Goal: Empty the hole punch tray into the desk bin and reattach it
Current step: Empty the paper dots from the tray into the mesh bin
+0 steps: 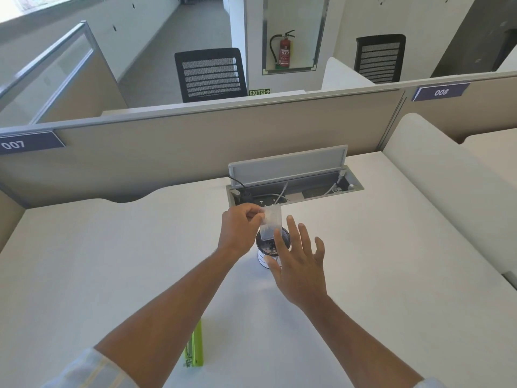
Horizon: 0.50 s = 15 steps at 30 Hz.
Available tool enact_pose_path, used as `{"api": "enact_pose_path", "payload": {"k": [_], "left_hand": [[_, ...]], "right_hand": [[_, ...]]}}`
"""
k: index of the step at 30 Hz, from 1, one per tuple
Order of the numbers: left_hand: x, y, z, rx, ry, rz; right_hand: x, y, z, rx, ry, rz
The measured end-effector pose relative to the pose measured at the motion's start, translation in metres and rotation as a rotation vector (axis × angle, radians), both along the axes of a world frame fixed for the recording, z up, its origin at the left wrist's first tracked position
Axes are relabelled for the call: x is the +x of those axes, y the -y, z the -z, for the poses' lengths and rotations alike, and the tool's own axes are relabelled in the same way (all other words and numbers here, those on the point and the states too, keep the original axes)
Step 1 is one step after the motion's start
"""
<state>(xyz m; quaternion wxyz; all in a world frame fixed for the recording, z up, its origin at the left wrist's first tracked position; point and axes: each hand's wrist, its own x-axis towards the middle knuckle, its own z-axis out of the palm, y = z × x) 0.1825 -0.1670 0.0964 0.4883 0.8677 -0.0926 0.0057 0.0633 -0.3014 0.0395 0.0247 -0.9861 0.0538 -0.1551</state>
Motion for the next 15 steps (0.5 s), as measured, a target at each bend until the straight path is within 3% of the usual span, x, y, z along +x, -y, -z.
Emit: {"api": "enact_pose_path", "payload": {"k": [15], "left_hand": [[-0.019,-0.002,0.002,0.016,0.050,0.035]], "right_hand": [[-0.002,0.000,0.000,0.023,0.001,0.056]]}}
